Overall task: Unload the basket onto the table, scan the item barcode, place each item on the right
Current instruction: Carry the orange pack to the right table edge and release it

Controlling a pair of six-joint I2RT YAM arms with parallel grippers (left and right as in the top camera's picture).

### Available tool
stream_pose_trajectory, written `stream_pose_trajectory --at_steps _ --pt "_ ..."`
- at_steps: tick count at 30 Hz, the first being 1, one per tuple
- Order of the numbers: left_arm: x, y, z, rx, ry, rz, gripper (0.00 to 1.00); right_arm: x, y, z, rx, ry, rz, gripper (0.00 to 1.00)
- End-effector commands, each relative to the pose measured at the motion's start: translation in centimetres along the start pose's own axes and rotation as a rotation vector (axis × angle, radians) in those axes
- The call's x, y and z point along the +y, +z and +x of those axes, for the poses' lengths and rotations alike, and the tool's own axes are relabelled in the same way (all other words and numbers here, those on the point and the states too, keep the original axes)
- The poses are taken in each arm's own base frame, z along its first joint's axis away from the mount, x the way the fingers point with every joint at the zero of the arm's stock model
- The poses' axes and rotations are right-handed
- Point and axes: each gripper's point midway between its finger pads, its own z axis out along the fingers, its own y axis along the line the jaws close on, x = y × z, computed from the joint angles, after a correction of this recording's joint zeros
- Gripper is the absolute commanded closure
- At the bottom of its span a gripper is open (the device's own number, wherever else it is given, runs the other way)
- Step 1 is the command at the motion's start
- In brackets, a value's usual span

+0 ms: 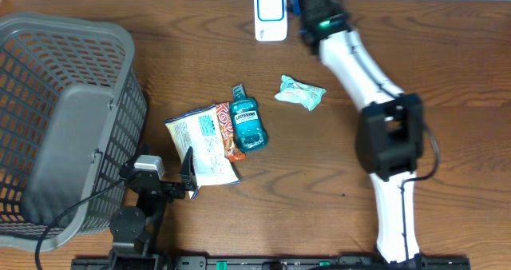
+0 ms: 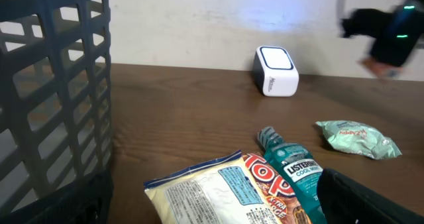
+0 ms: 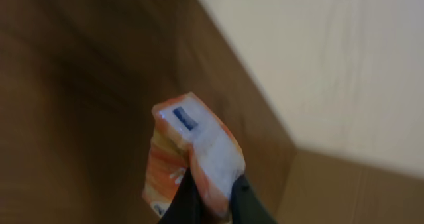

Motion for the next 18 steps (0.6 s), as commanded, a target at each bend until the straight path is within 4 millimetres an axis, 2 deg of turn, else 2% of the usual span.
stream_pose_trajectory --at_steps 1,4,8,11,18 --pt "0.3 0.2 1.5 0.037 -0.009 -0.011 0.02 -6.8 1.6 6.7 0.138 0.180 0.055 0.99" --pt "0.3 0.2 1.5 0.037 -0.009 -0.011 0.02 -8.3 4.5 12.3 0.251 0.275 0.037 0.99" --pt "0.3 0.2 1.5 0.037 -0.009 -0.011 0.02 -9.8 7.5 18.8 0.349 0.375 -0.001 0.99" --pt "0.3 0.2 1.5 0.037 -0.009 -0.011 0.02 -10.9 9.0 23.2 0.412 0.454 -0.004 0.99" --pt "0.3 0.2 1.5 0.037 -0.009 -0.011 0.02 -11.6 11.3 32.1 0.533 0.644 -0.021 0.99"
